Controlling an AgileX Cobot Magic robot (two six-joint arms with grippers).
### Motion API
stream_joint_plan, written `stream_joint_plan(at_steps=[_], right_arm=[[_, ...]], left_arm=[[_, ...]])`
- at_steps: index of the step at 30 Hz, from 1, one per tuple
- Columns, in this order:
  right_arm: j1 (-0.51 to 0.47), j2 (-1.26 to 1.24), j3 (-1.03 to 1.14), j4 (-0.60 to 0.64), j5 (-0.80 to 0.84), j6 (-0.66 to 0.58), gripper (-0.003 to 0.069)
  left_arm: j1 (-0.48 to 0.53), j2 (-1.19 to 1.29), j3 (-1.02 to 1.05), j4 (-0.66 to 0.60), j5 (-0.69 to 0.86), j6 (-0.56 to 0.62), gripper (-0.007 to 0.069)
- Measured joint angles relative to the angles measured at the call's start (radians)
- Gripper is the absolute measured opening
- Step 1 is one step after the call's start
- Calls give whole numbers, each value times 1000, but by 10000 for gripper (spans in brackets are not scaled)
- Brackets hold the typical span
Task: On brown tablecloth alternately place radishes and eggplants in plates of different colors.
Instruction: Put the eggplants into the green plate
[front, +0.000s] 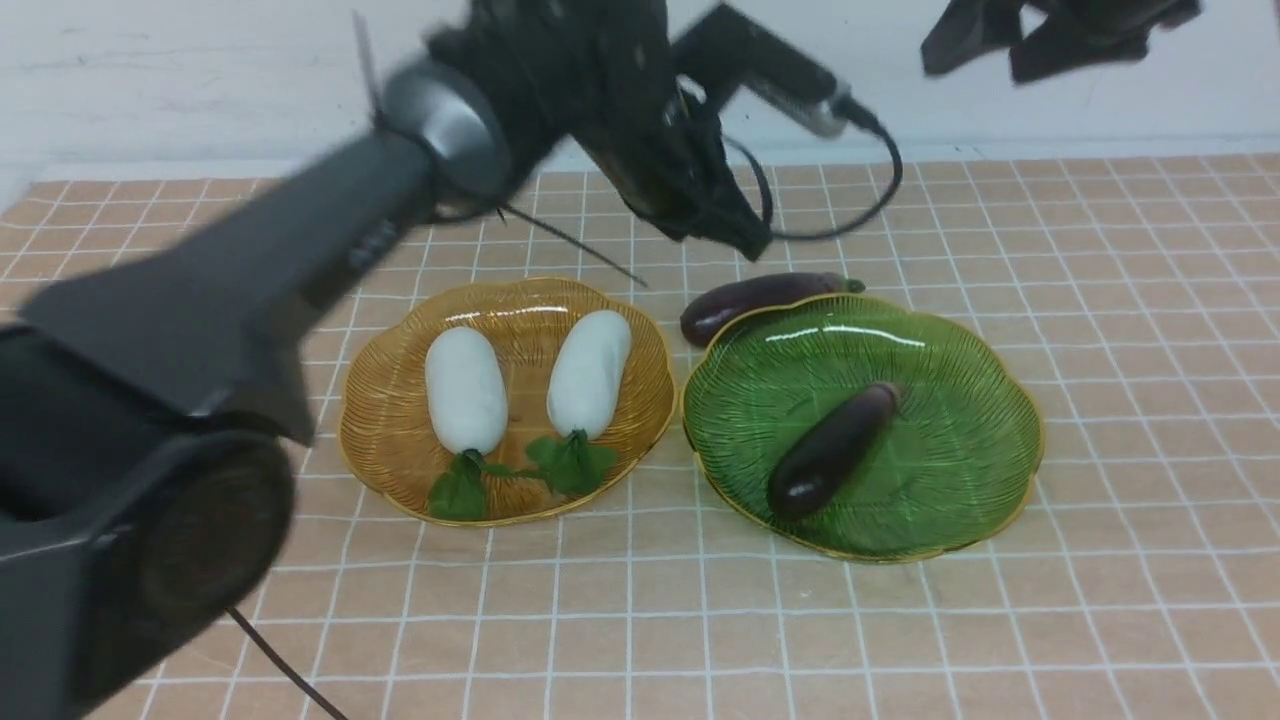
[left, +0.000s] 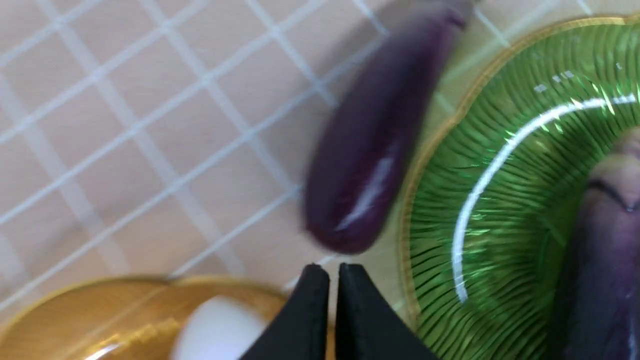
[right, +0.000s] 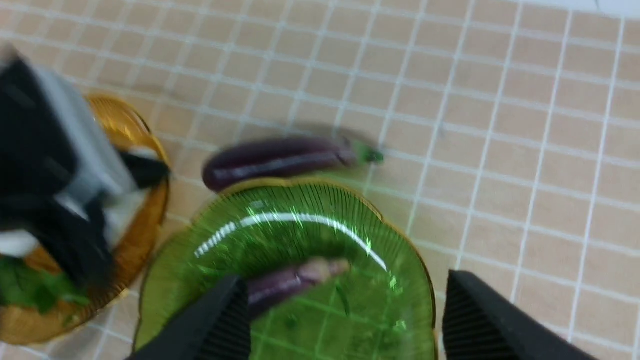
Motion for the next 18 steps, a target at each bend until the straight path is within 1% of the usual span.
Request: stream_joint_plan(at_steps=[3,9,12,18], right_arm=[[0,44,0,57,-9,0,447],[0,178,-31,146,-104,0,446],[0,278,-86,179,-174,0,446],[0,447,-183,202,-311,0,444]], left_arm=[[30,-25,-39,-4,76,-6,11],[72,-83,-91,-15,284,-3,11],[77,-106,-96,-14,333,18,11],[77,-131,-97,-17,356,48,11]])
